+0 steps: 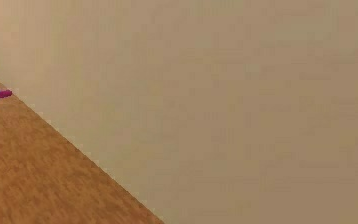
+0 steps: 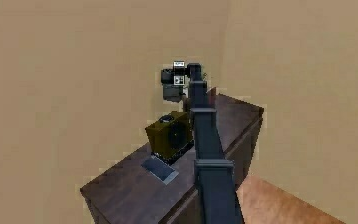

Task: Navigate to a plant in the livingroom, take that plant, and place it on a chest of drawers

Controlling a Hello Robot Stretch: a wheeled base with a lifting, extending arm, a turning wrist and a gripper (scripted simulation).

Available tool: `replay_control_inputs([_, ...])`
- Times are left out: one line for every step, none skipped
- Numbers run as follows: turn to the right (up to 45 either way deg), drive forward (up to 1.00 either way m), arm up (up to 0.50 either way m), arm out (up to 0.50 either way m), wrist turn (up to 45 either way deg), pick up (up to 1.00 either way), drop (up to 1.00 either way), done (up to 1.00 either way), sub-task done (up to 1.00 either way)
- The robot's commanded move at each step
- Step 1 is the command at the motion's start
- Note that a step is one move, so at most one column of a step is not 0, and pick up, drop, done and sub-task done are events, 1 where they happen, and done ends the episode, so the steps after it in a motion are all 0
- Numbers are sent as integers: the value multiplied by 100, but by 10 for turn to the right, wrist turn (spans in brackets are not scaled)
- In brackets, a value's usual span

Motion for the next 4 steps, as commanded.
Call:
replay_control_inputs([0,0,-32,0,0,0,0,0,0])
replay_control_inputs([0,0,0,0,0,0,100,0,0])
replay_control_inputs([0,0,10,0,0,0,0,0,0])
replay_control_inputs([0,0,0,-8,0,0,0,0,0])
